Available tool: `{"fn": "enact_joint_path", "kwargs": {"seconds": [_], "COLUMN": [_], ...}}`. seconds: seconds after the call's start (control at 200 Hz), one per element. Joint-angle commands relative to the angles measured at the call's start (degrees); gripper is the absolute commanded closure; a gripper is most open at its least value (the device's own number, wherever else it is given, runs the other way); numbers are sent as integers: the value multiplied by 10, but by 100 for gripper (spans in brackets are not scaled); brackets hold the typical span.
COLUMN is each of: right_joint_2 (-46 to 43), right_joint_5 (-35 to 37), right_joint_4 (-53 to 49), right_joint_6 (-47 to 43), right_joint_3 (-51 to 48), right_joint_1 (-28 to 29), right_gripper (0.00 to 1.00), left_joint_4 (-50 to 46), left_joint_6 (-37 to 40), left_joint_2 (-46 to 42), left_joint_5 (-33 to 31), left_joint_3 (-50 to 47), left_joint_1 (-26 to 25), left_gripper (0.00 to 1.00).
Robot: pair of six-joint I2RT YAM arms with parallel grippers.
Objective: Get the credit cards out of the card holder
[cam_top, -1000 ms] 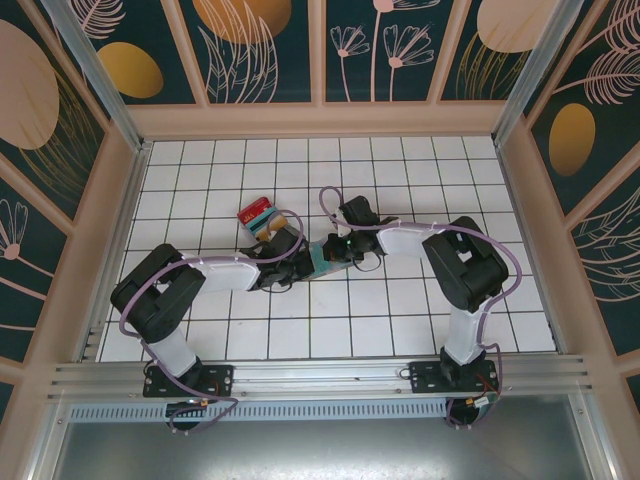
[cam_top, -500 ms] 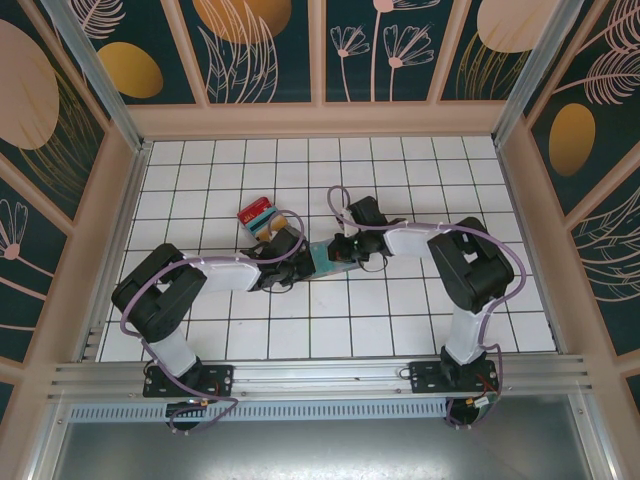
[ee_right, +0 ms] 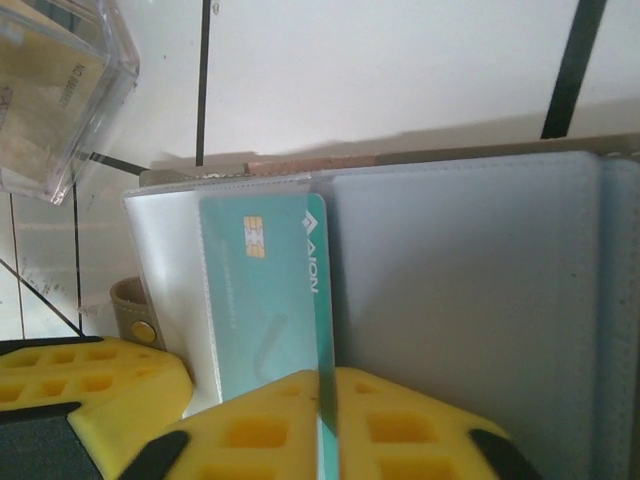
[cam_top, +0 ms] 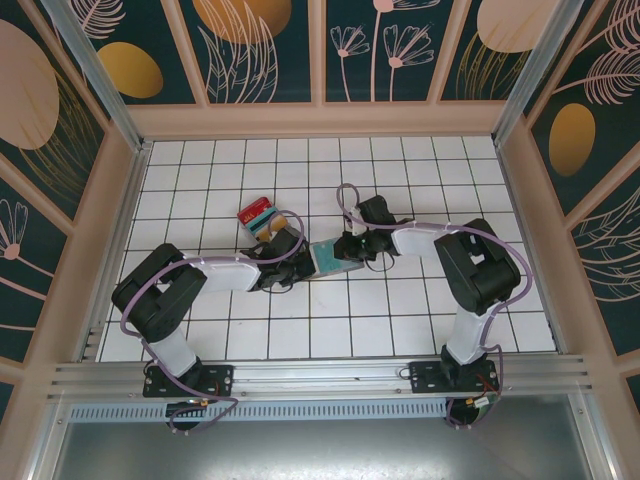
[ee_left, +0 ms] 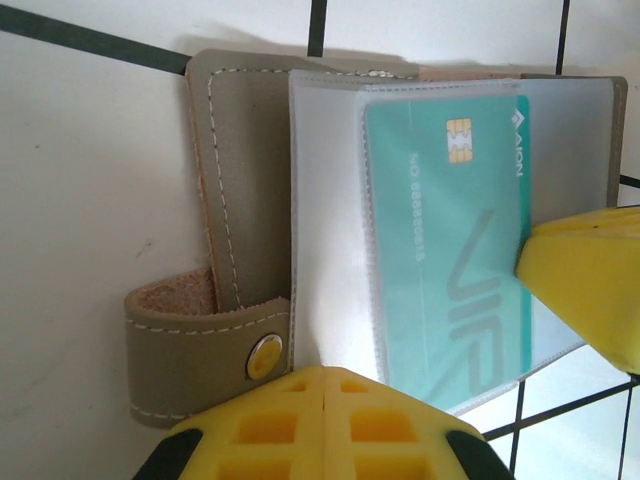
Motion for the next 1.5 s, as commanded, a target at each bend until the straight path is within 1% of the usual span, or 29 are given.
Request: {"fn": "enact_joint_path", "kwargs": {"seconds": [0.0,0.19,0.36,0.656,0.821,1.076,1.186,1.492], "right_joint_2": [-6,-3,-1,-9,-14,-14,-18,-57], "right_joint_5": [-5,-14,-16,6,4,0,20,26], "right_joint_4": [0,7,8,0,0,4,-1,-1], "right_joint_6": [-4,-3,-3,-2,-5,-4,-2,-2], "right_joint_3": [-6,-9,-8,-12,-16,-18,-21,-48], "right_joint_1": [3,3,3,-7,-19,-20,-21,-61], "right_gripper": [82,82,100,100,100,100,100,100], "left_joint_4": [-30,-32,-34,-36,-35,-33,-35,-31], "left_joint_6": [-3,-2,-1,-1,-2,-1,-1,-1], "left_joint_2": [17,20,21,20,17,17,14,16], "left_joint_5": [0,3,2,2,1,2,1,3], "left_joint_3": [-6,-3,-1,-3,-6,-6,-6,-6], "left_joint_1": [1,1,1,2,2,2,1,2], "left_gripper": [100,100,100,100,100,100,100,100]}}
